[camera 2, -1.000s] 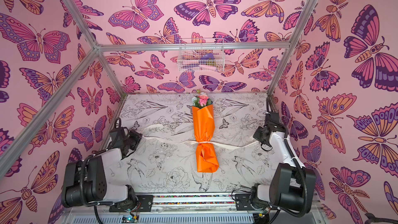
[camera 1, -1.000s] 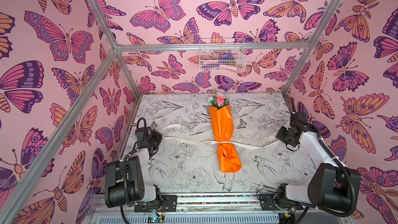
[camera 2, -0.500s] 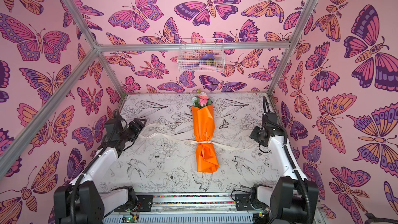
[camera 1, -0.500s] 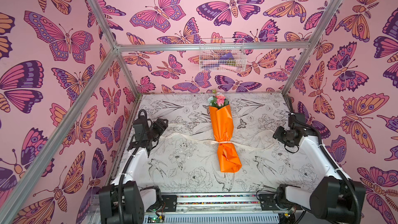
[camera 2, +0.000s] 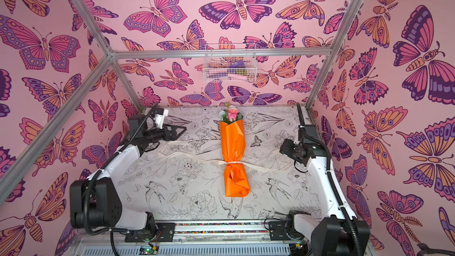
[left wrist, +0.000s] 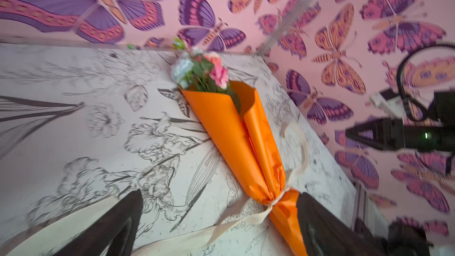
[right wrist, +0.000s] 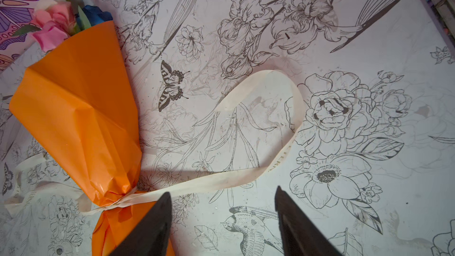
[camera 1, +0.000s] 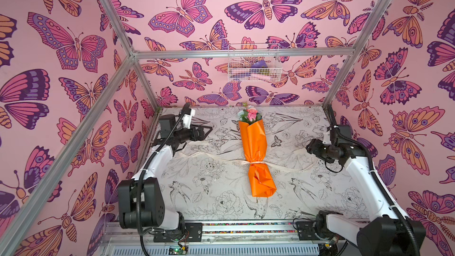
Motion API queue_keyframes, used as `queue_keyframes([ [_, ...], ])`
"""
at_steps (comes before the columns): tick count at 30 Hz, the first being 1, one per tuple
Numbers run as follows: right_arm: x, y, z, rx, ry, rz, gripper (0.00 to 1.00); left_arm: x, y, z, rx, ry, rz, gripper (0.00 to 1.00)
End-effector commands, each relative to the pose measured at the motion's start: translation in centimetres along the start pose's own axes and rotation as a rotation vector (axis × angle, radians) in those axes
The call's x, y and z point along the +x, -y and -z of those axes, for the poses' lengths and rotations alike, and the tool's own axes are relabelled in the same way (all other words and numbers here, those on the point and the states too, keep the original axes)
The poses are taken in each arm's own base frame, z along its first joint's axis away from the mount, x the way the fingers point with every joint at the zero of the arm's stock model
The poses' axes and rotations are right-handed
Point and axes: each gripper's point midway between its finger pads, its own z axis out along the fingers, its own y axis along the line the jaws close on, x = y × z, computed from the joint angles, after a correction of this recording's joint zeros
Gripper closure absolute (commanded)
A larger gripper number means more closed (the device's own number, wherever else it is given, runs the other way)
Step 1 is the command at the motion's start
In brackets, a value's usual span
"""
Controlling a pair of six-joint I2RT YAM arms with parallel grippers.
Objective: Tie the bouquet of fake flowers
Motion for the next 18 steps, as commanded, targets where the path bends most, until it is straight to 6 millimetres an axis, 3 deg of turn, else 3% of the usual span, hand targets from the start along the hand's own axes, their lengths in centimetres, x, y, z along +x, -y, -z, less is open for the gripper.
queue_keyframes([
  [1,-0.9,-0.6,1.7,-0.016,0.050,0.002,0.24,1.5,2.4,-1.4,0.186,-0.034,-0.226,0.01],
  [2,-1.1,-0.5,1.9,-0.010,0.064,-0.002,0.02,2.3,2.5,-1.9,0.188,-0.051,-0.280,0.01],
  [6,-1.4,-0.6,2.3,-0.015,0.088,0.000,0.01,7.0,3.7,-3.9,0.092,-0.171,-0.619,0.00],
  [8,-1.5,-0.4,2.3,-0.005,0.091,-0.002,0.01,8.8,3.3,-4.5,0.039,-0.246,-0.736,0.00],
  [11,-1.8,0.1,2.5,0.021,0.109,-0.010,0.01,11.3,1.9,-5.2,-0.009,-0.440,-0.747,0.00],
  [14,-2.1,0.7,2.8,0.052,0.135,-0.025,0.01,15.3,0.4,-5.8,-0.059,-0.662,-0.835,0.00],
  [18,-2.3,0.9,3.2,0.060,0.154,-0.029,0.01,18.0,0.0,-6.6,-0.046,-0.756,-0.867,0.00],
])
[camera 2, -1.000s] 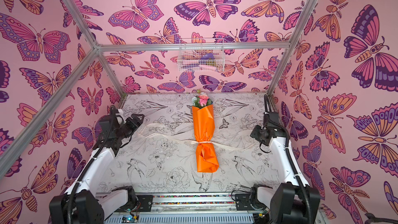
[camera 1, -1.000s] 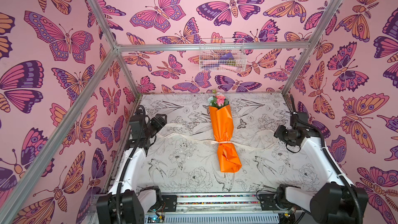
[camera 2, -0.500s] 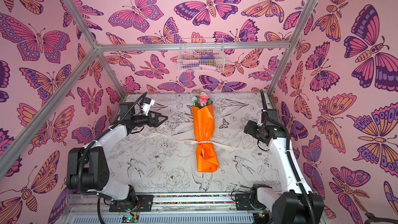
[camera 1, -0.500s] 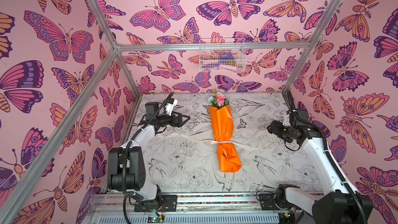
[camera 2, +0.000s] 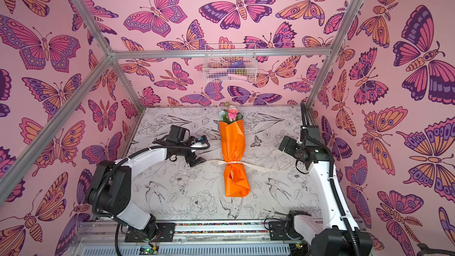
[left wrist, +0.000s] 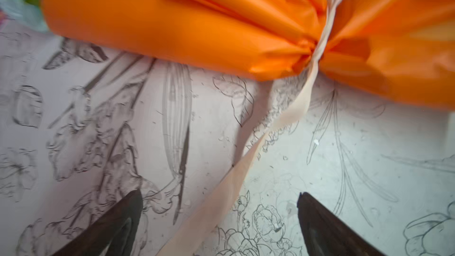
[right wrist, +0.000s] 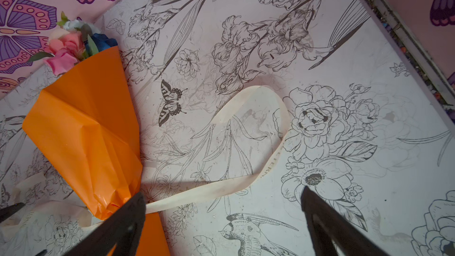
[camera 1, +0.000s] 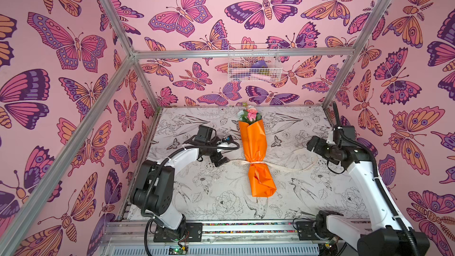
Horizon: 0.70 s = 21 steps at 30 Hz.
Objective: Tie the bouquet of fake flowers
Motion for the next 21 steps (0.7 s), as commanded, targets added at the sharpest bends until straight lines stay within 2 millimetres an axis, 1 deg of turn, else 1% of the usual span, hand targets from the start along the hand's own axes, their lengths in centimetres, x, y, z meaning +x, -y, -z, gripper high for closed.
queue_keyframes([
  [1,-1.3,0.3,1.3,0.020,0.060,-0.007,0.01,3.5,1.1,-1.2,0.027,-0.167,-0.063,0.00],
  [5,-1.2,0.6,1.5,0.034,0.062,-0.009,0.01,4.0,1.2,-3.0,0.056,-0.207,-0.056,0.00],
  [7,-1.2,0.8,1.5,0.040,0.068,-0.010,0.01,4.5,0.9,-3.9,0.050,-0.245,-0.045,0.03],
  [9,-1.2,0.8,1.6,0.042,0.071,-0.010,0.01,5.1,0.5,-4.6,0.045,-0.279,-0.033,0.07],
  [12,-1.2,0.8,1.7,0.043,0.071,-0.010,0.01,6.0,0.0,-5.4,0.041,-0.327,-0.024,0.15],
  [15,-1.3,1.0,2.0,0.050,0.080,-0.006,0.01,6.7,-0.3,-5.7,0.048,-0.364,-0.017,0.28],
  [19,-1.4,0.6,2.6,0.027,0.099,0.022,0.01,6.4,-0.1,-5.8,0.063,-0.357,-0.012,0.58],
  [21,-1.4,0.0,3.0,-0.012,0.108,0.037,0.00,5.5,0.3,-5.6,0.075,-0.325,-0.011,0.76],
])
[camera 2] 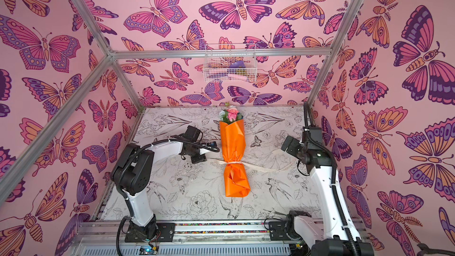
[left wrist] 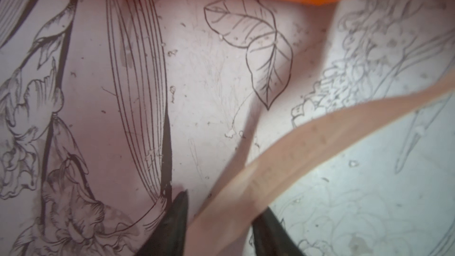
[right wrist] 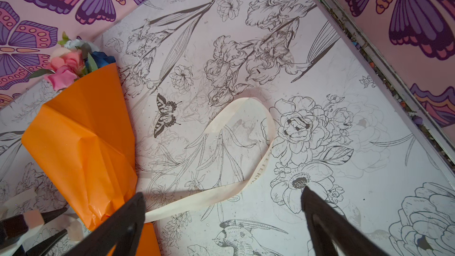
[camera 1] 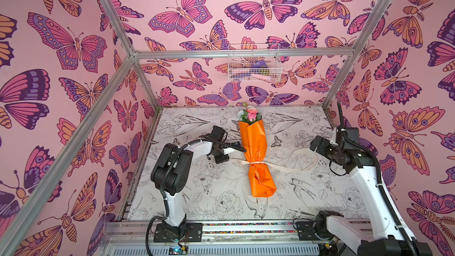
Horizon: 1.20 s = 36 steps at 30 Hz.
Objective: Tie the bouquet of fake flowers
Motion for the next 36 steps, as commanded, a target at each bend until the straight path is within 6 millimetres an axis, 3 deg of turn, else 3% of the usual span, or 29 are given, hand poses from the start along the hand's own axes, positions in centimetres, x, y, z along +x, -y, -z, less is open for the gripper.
queue_keyframes([
  [1,-0.6,-0.9,1.3,-0.054,0.031,0.035,0.00,1.9,2.2,-0.9,0.075,-0.071,0.010,0.83],
  [5,-0.3,-2.4,1.8,-0.139,0.038,0.055,0.02,-1.1,4.0,0.5,0.113,0.029,-0.018,1.00],
  [10,0.8,-4.8,1.9,-0.216,0.023,0.128,0.04,-4.0,5.2,1.9,0.111,0.098,-0.027,1.00],
  [19,4.7,-11.5,1.0,-0.357,-0.021,0.337,0.09,-7.9,4.4,4.8,0.020,0.264,0.045,1.00],
  [27,9.0,-17.6,-1.0,-0.522,-0.112,0.372,0.20,-11.8,3.9,7.7,-0.032,0.501,0.179,1.00],
  [36,13.1,-22.3,-1.6,-0.651,-0.202,0.419,0.31,-15.5,4.0,9.5,-0.089,0.695,0.284,1.00],
])
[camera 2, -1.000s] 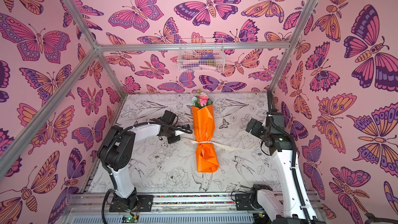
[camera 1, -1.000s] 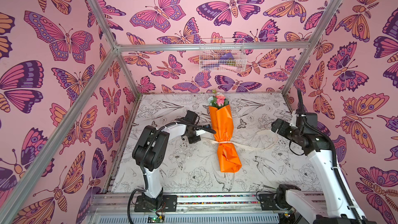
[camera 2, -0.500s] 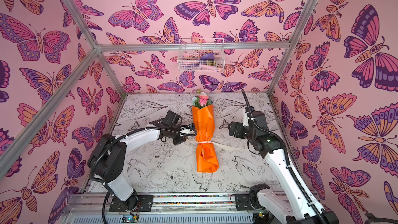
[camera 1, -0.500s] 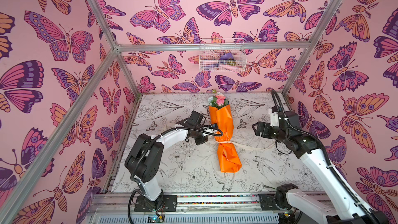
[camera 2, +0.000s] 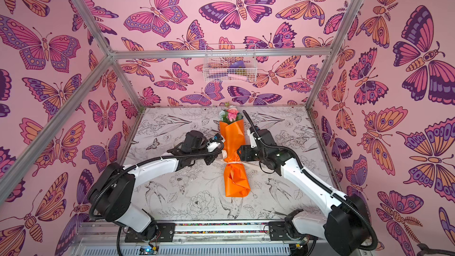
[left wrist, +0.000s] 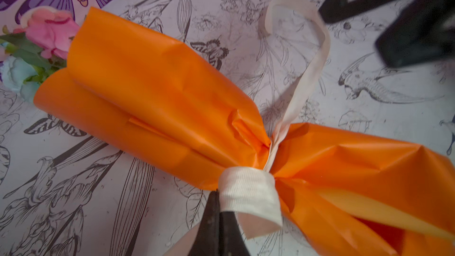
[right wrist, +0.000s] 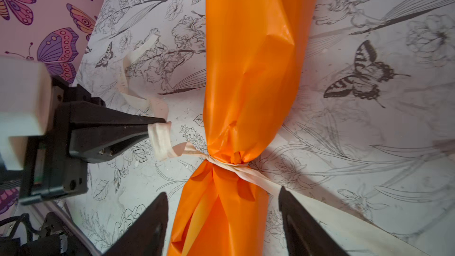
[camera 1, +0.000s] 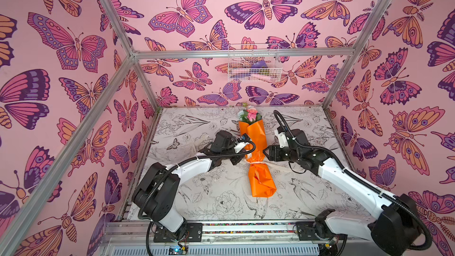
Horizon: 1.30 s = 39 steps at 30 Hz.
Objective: Tie the bouquet of fake flowers
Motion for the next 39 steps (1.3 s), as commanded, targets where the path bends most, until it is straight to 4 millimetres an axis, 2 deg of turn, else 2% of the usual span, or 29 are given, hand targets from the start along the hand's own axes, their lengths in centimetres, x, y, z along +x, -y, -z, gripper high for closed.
queue_keyframes([
  [1,-1.2,-2.9,-0.7,-0.119,0.044,-0.004,0.33,-2.7,-0.3,0.1,-0.029,0.119,0.067,1.00],
  [5,-0.7,-3.0,-1.9,-0.142,0.039,-0.033,0.35,-2.6,-0.5,-0.2,-0.043,0.130,0.116,1.00],
  [9,-0.4,-2.9,-2.8,-0.144,0.027,-0.045,0.41,-3.2,0.1,0.2,-0.011,0.181,0.145,1.00],
  [11,-0.5,-1.8,-2.8,-0.072,0.022,-0.044,0.42,-3.4,0.3,0.4,-0.002,0.200,0.158,1.00],
  [14,-0.6,1.8,-1.5,0.158,0.008,-0.040,0.42,-3.8,0.9,0.8,0.022,0.226,0.156,1.00],
  [16,-0.8,5.4,0.8,0.381,0.020,-0.052,0.41,-4.1,1.4,0.9,0.041,0.242,0.143,1.00],
  [19,-0.7,9.9,4.5,0.593,0.038,-0.103,0.39,-4.3,2.0,0.9,0.063,0.254,0.122,1.00],
  [22,0.1,14.2,7.6,0.704,0.050,-0.217,0.35,-4.6,2.2,0.9,0.073,0.259,0.114,1.00],
  [24,1.4,17.0,9.3,0.730,0.043,-0.332,0.33,-4.9,2.5,0.8,0.087,0.263,0.107,1.00],
  [28,4.3,21.6,11.6,0.760,0.033,-0.531,0.18,-5.2,3.2,0.6,0.116,0.269,0.079,1.00],
  [30,5.4,23.5,12.3,0.776,0.022,-0.597,0.16,-5.4,3.6,0.6,0.128,0.272,0.063,1.00],
  [33,6.2,25.3,12.0,0.740,-0.002,-0.672,0.16,-5.6,3.8,0.6,0.136,0.275,0.057,1.00],
  [39,5.5,26.6,9.5,0.665,-0.062,-0.693,0.20,-5.8,4.2,0.6,0.150,0.276,0.063,1.00],
])
